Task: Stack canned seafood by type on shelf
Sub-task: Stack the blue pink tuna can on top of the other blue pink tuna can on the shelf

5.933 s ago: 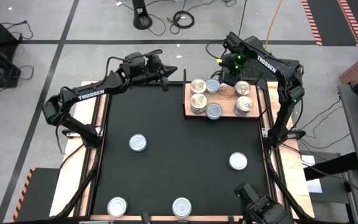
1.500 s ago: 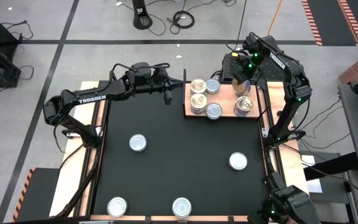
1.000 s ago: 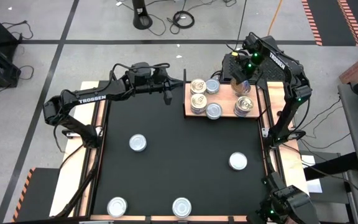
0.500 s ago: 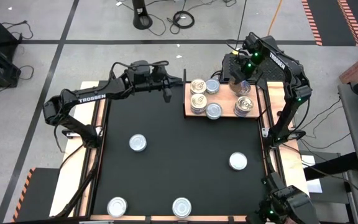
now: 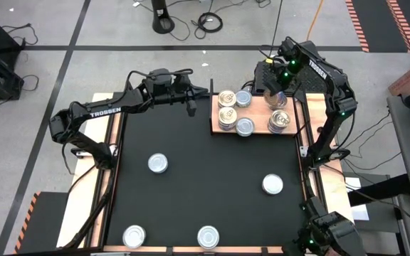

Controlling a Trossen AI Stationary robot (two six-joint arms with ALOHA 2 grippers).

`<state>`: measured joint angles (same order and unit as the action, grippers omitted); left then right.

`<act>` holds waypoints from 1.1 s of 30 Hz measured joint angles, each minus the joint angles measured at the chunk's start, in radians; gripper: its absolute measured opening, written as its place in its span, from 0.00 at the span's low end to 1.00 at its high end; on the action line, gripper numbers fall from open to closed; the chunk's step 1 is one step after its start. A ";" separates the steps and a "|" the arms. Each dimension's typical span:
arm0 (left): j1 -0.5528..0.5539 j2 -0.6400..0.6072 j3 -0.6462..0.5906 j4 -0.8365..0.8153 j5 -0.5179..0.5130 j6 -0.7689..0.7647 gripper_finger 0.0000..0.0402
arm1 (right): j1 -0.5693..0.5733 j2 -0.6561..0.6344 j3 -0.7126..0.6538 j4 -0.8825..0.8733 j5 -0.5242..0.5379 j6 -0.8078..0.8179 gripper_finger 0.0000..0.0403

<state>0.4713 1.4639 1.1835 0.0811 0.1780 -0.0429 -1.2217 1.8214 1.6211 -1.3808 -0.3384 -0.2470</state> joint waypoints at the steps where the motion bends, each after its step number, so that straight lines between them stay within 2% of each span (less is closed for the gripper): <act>1: 0.000 0.000 0.000 0.000 0.000 0.000 0.00 | 0.000 0.000 0.000 0.000 -0.001 0.000 0.52; 20: 0.000 0.000 0.000 0.000 0.000 0.003 0.00 | 0.000 0.000 0.000 0.005 0.000 0.024 0.66; 33: 0.000 0.000 0.000 0.000 0.000 0.003 0.00 | 0.000 0.000 0.000 0.006 0.000 0.026 0.68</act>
<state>0.4713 1.4639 1.1835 0.0814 0.1782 -0.0399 -1.2221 1.8210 1.6215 -1.3746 -0.3382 -0.2211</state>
